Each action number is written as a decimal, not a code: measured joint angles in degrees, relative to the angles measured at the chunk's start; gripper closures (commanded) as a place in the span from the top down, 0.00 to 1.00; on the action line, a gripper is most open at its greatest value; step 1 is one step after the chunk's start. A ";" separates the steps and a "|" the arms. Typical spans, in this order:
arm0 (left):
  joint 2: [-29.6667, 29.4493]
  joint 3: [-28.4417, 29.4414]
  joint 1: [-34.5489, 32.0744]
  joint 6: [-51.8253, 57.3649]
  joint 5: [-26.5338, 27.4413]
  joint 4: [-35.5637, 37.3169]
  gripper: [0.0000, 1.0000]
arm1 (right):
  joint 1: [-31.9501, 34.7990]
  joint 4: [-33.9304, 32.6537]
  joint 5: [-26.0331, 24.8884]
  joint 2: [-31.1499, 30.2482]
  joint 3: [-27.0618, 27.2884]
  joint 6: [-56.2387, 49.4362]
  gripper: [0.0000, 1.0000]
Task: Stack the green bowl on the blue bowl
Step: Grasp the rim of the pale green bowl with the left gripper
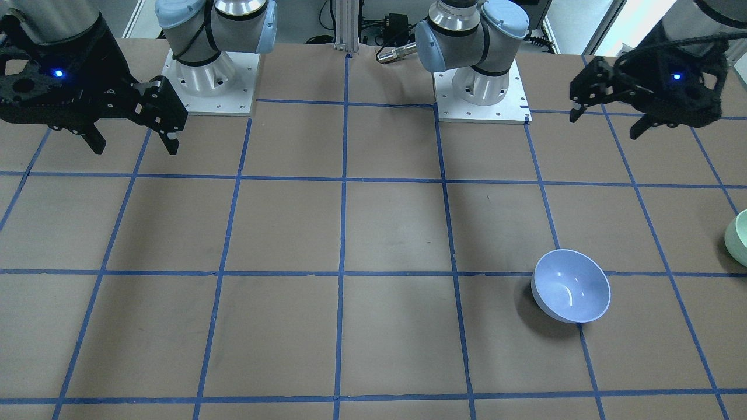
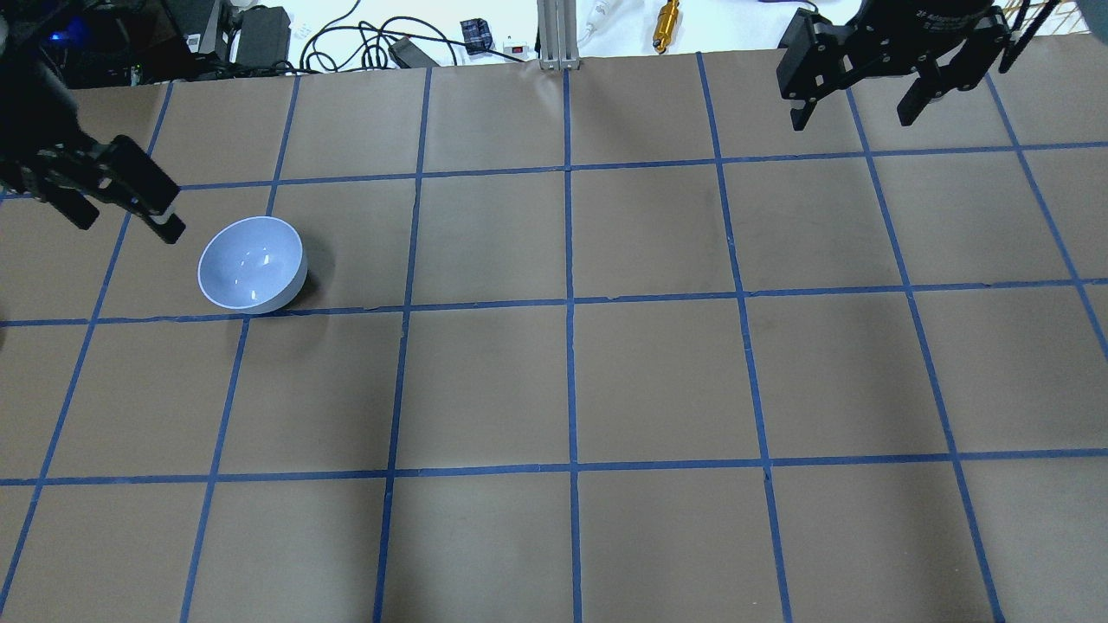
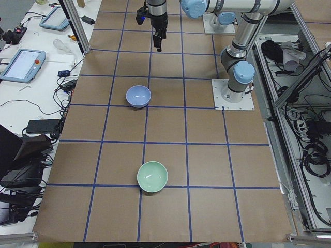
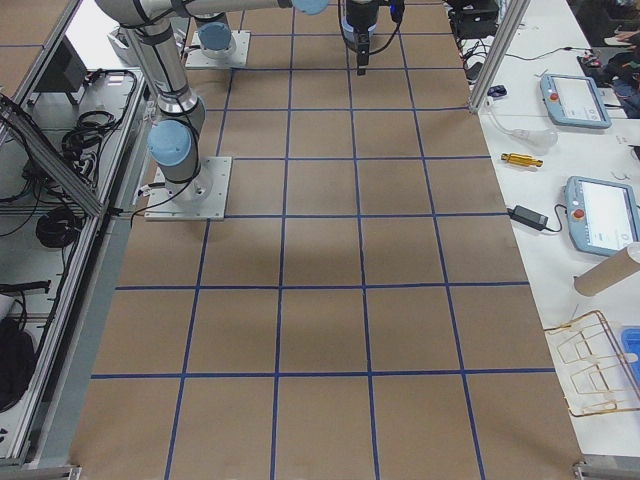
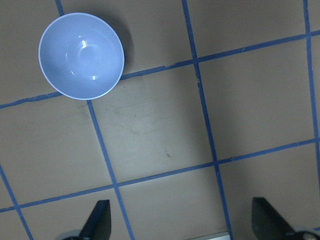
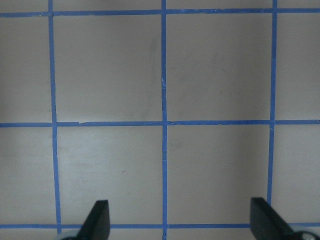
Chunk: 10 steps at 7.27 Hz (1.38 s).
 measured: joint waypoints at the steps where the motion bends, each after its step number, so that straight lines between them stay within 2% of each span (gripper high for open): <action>1: -1.31 -0.27 7.35 12.62 0.39 0.66 1.00 | 0.00 0.00 0.00 0.00 0.00 -0.03 1.00; 3: -6.60 -1.69 20.58 36.01 1.56 8.57 1.00 | 0.00 0.00 -0.06 0.01 0.00 -0.05 1.00; 5: -13.96 -2.70 28.23 58.32 3.98 21.84 1.00 | 0.00 0.00 -0.05 -0.01 0.00 -0.05 1.00; 7: -21.79 -2.19 33.73 80.63 2.83 32.67 1.00 | 0.01 0.00 -0.08 -0.07 0.00 -0.05 1.00; 10: -30.90 -0.61 40.22 103.72 -1.91 37.35 1.00 | 0.01 0.00 -0.05 -0.06 0.00 -0.05 1.00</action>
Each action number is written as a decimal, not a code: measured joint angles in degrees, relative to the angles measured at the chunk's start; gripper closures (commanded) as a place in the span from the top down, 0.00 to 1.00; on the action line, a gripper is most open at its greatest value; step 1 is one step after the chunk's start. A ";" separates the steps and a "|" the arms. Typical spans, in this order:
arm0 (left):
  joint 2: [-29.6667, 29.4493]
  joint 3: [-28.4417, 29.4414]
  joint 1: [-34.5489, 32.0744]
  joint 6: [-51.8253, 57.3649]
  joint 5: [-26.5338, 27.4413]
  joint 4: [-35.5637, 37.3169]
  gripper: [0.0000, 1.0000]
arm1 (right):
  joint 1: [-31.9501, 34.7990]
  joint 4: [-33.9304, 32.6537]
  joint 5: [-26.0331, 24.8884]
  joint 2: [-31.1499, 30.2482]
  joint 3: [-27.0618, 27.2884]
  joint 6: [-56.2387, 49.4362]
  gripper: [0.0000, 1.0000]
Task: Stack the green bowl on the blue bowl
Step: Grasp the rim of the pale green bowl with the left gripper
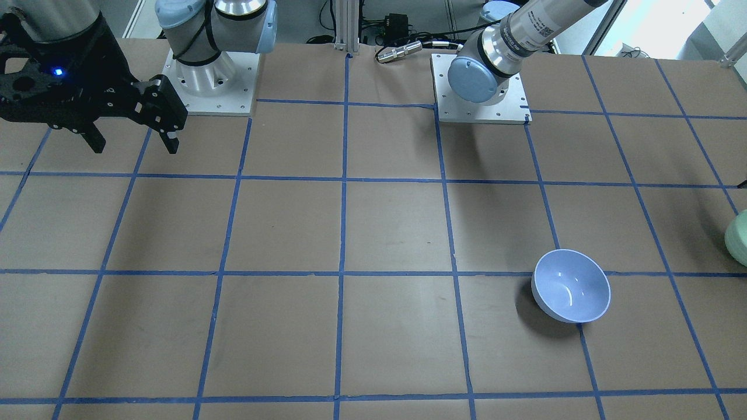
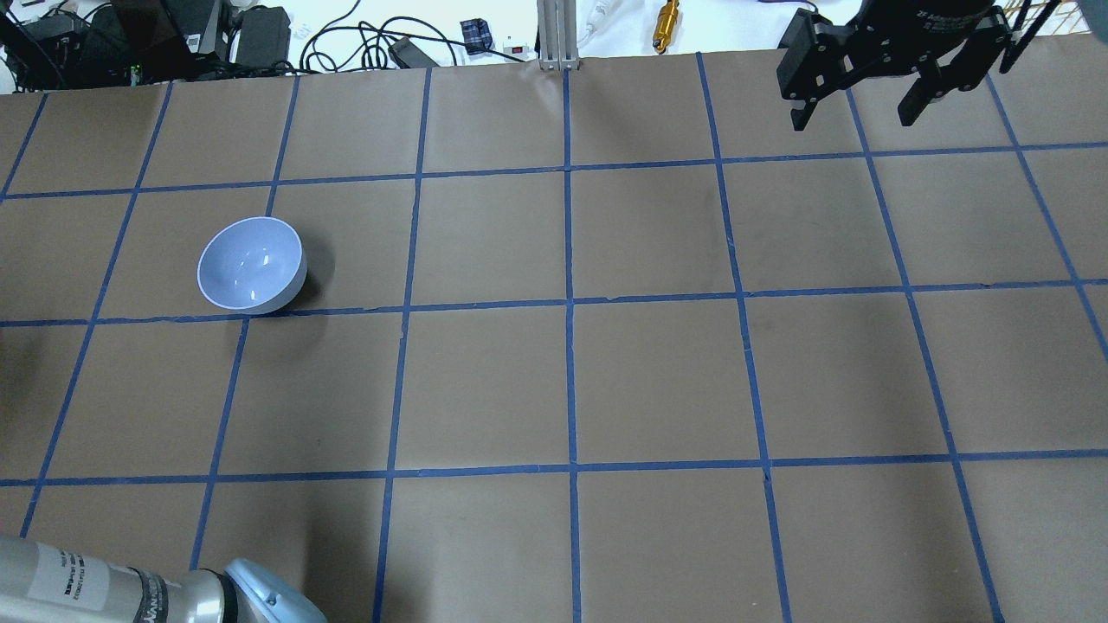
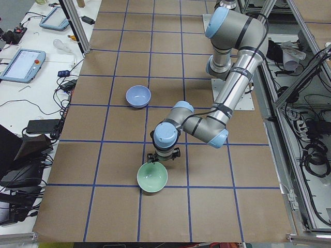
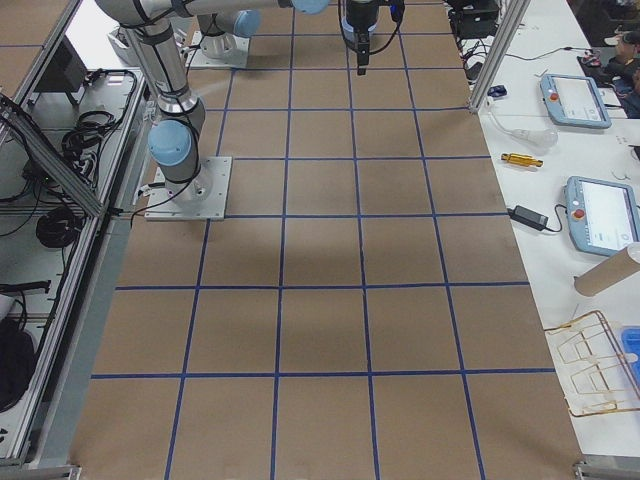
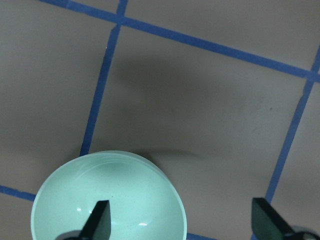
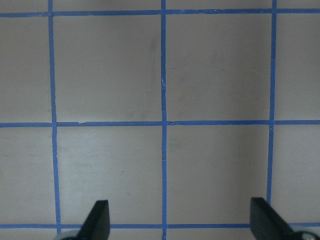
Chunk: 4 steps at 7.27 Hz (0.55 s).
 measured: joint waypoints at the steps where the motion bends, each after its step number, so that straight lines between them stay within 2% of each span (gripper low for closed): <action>1: -2.39 1.05 0.90 4.17 -0.07 0.63 1.00 | 0.00 0.00 0.03 0.01 0.00 0.00 1.00; 4: -7.47 2.75 1.96 9.65 0.04 5.50 0.98 | 0.00 0.00 0.05 0.04 0.00 0.00 1.00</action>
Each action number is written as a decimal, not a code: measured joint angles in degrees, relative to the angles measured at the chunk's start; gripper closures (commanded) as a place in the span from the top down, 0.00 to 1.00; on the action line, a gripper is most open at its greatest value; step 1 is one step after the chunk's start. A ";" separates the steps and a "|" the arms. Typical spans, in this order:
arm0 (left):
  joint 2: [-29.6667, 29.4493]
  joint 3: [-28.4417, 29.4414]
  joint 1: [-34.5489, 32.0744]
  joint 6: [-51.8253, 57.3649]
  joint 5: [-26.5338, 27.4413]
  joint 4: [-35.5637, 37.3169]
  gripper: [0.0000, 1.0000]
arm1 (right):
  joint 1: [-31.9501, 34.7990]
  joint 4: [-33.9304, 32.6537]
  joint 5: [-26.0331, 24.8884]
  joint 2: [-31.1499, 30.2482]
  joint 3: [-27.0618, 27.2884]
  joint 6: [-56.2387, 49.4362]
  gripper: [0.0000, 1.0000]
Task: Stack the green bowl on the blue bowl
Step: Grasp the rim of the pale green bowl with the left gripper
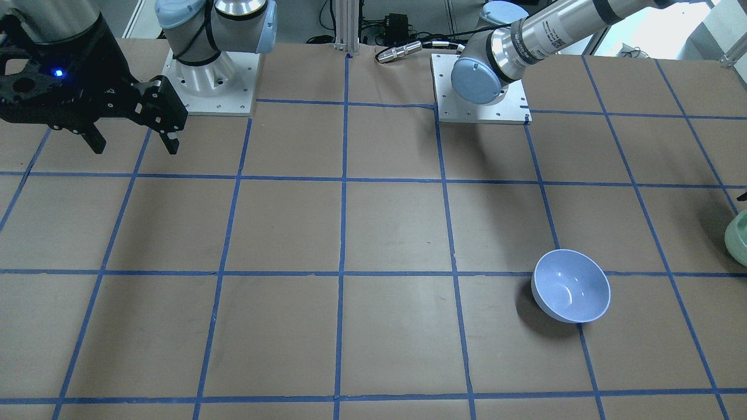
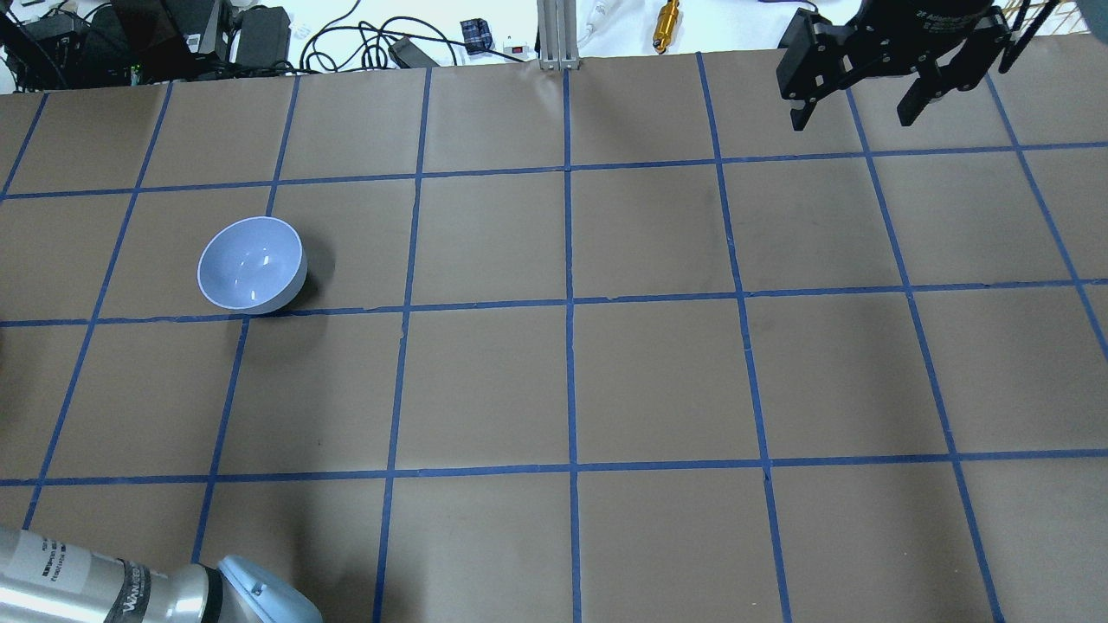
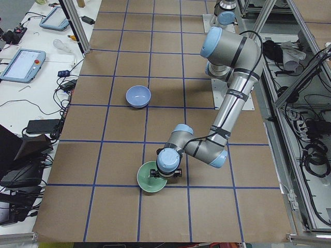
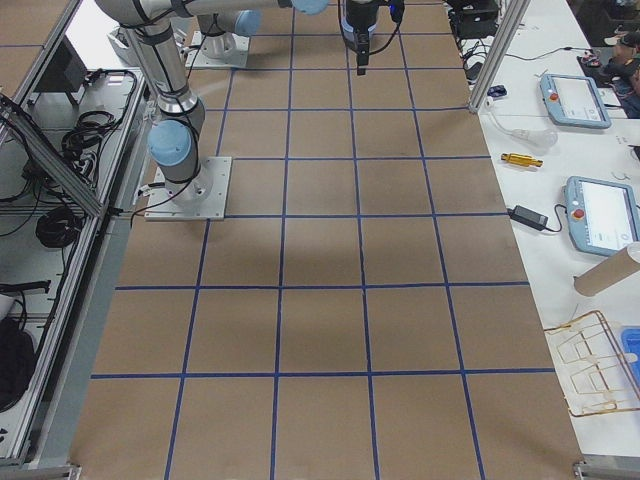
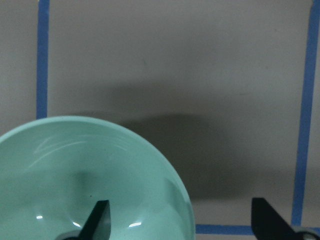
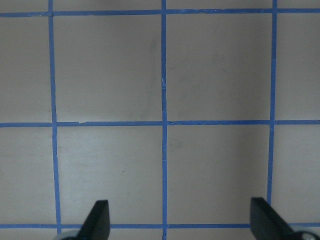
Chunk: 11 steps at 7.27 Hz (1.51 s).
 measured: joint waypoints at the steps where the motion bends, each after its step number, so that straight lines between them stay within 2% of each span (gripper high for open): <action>1: -0.71 -0.03 0.03 0.37 0.02 0.52 0.98 | 0.00 0.00 0.00 -0.01 0.00 0.00 1.00; 2: -1.10 -0.13 0.05 0.58 0.02 0.81 0.97 | 0.00 0.00 0.00 -0.02 0.00 0.02 1.00; 3: -1.32 -0.27 0.05 0.63 -0.05 1.16 0.81 | 0.00 0.00 0.00 -0.03 0.00 0.06 1.00; 5: -1.64 -0.40 0.05 0.84 -0.34 2.34 0.00 | 0.00 0.00 0.00 -0.03 0.00 0.08 1.00; 7: -1.80 -0.83 0.05 2.35 -0.52 5.46 0.00 | 0.00 0.00 0.00 -0.03 0.00 0.09 1.00; 11: -1.57 -1.59 0.05 3.34 -0.50 6.55 0.00 | 0.00 0.00 0.00 -0.01 0.00 0.09 1.00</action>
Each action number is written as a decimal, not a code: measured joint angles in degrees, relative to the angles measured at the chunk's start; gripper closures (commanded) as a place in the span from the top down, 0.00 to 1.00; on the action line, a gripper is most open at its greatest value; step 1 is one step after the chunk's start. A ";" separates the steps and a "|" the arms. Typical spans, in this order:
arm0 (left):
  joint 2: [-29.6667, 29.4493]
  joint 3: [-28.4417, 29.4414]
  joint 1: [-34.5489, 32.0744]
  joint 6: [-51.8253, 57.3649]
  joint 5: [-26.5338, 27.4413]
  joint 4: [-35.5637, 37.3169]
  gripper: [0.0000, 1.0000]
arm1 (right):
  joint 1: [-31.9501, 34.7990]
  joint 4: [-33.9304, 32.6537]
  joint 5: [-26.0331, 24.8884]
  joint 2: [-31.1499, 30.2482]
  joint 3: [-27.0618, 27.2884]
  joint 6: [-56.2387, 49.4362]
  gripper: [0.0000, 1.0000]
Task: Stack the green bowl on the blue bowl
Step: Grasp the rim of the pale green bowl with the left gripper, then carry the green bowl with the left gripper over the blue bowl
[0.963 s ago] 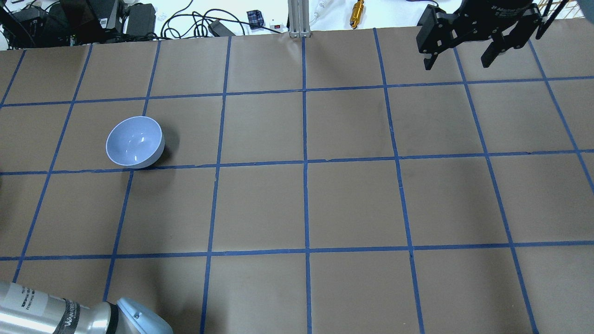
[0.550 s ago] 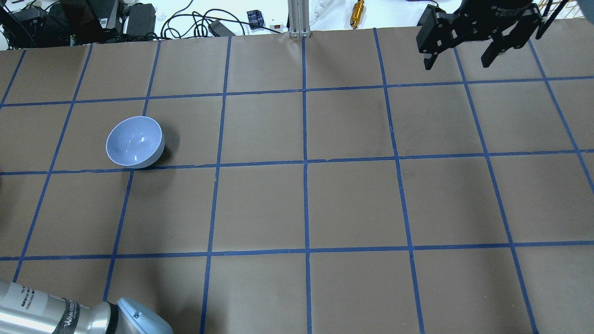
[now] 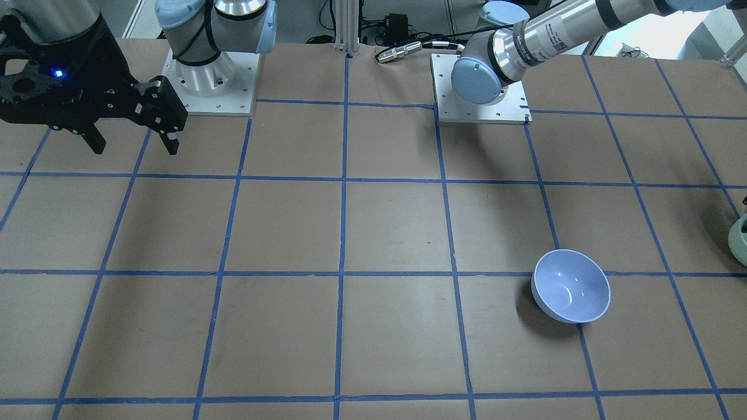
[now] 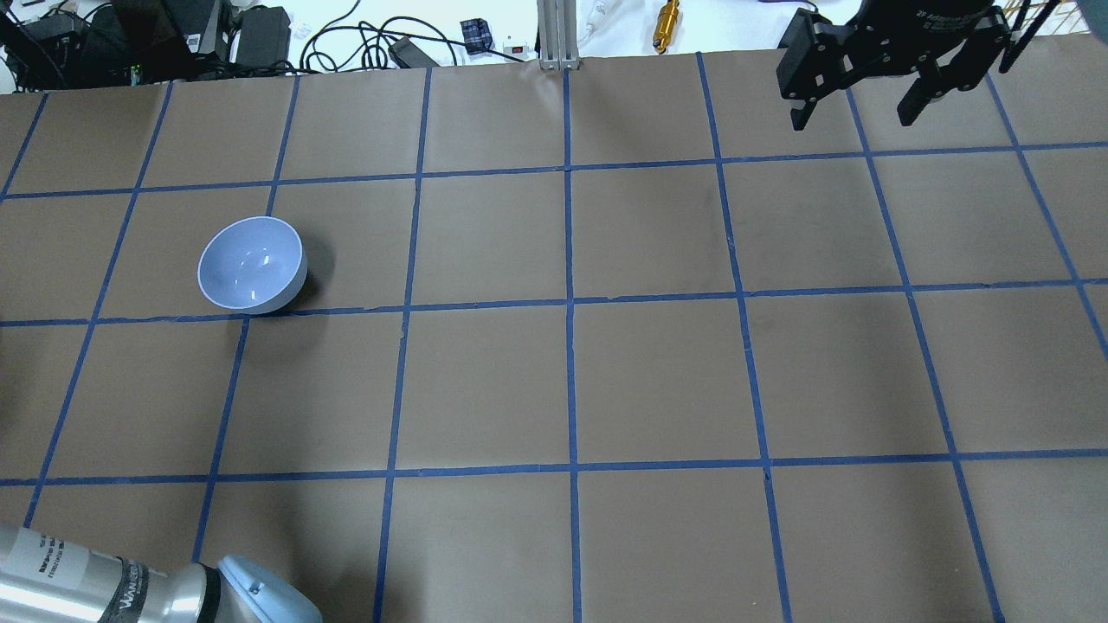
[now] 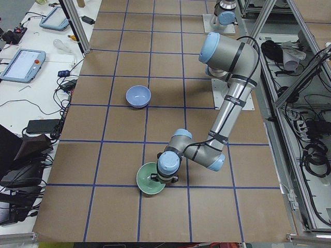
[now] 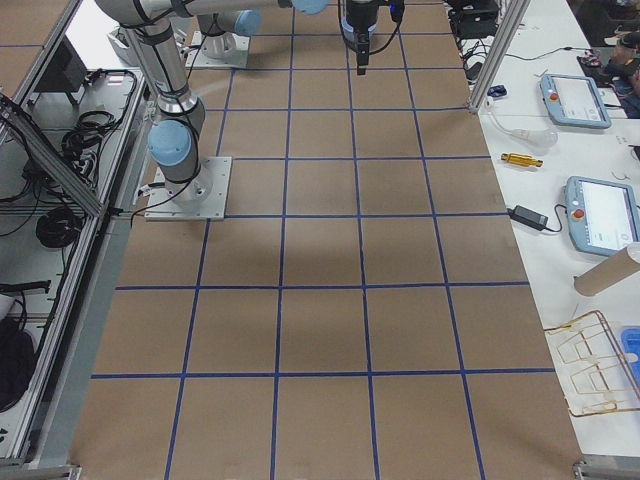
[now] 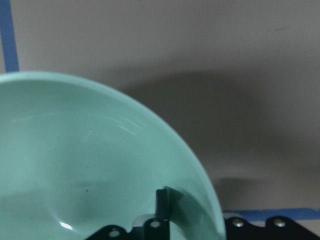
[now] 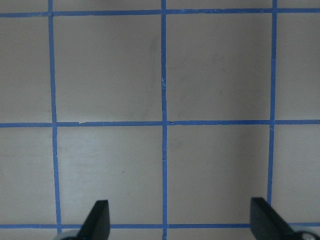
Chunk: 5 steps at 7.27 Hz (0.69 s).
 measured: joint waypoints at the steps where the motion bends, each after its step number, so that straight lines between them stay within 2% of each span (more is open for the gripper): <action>1: 0.06 -0.07 0.00 0.03 -0.03 0.02 0.00 | 0.00 0.00 0.00 0.00 0.00 0.00 1.00; 5: 1.14 -0.10 -0.06 -0.05 -0.13 -0.54 0.00 | 0.00 0.00 0.00 0.00 0.00 0.00 1.00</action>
